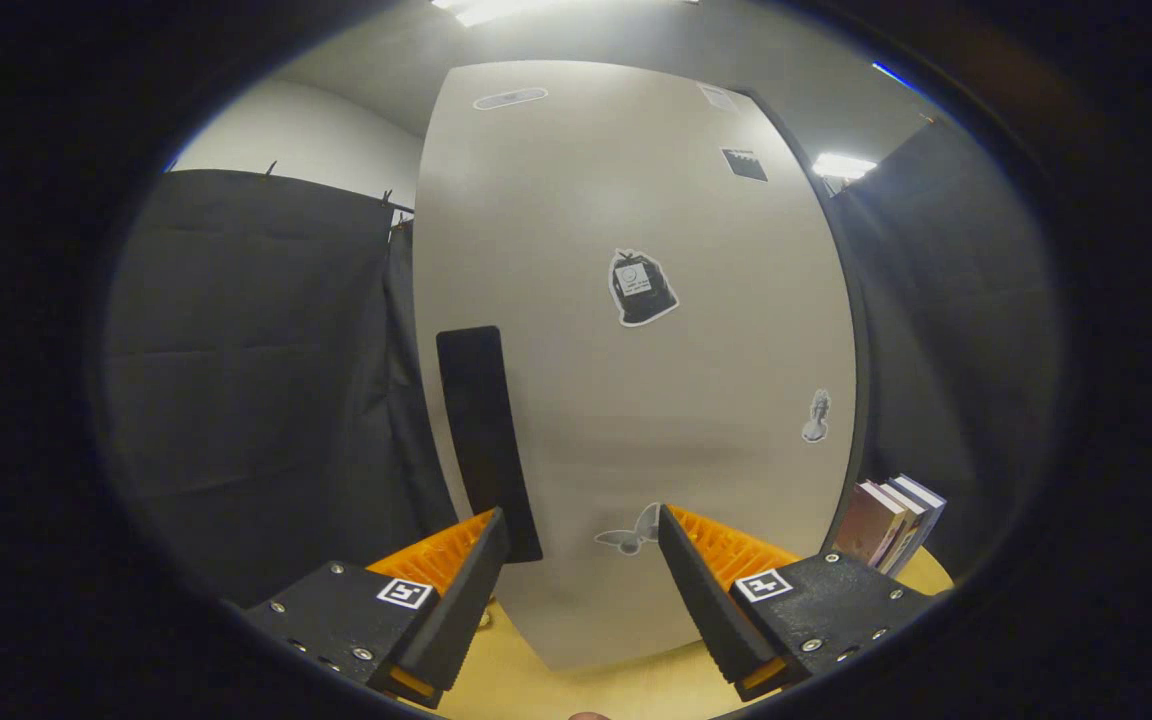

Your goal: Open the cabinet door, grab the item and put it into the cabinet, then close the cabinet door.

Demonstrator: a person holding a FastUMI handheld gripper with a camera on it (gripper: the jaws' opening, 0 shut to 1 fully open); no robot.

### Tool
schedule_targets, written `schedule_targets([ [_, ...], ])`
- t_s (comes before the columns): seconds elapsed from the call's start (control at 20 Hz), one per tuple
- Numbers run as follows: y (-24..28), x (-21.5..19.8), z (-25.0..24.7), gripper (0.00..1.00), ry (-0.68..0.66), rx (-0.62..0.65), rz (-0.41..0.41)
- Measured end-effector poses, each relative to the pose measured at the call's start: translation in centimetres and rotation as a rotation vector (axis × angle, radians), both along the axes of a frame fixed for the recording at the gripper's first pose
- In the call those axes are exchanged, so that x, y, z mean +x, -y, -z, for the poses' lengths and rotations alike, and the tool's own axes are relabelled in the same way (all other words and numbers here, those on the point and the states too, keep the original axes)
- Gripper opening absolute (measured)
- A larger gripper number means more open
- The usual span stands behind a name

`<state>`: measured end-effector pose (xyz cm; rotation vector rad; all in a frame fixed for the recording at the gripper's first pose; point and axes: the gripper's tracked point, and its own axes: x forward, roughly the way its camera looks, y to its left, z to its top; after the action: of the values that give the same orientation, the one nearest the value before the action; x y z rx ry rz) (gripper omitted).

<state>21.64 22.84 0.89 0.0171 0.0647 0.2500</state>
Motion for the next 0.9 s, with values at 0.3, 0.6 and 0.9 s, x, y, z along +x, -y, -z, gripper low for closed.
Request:
schedule_targets([
  [0.3, 1.2, -0.8, 0.5, 0.94, 0.007, -0.015, 0.052],
  [0.6, 2.6, 0.4, 0.8, 0.94, 0.003, -0.029, 0.075],
  [0.9, 4.0, 0.6, 1.0, 0.94, 0.009, -0.032, 0.092],
])
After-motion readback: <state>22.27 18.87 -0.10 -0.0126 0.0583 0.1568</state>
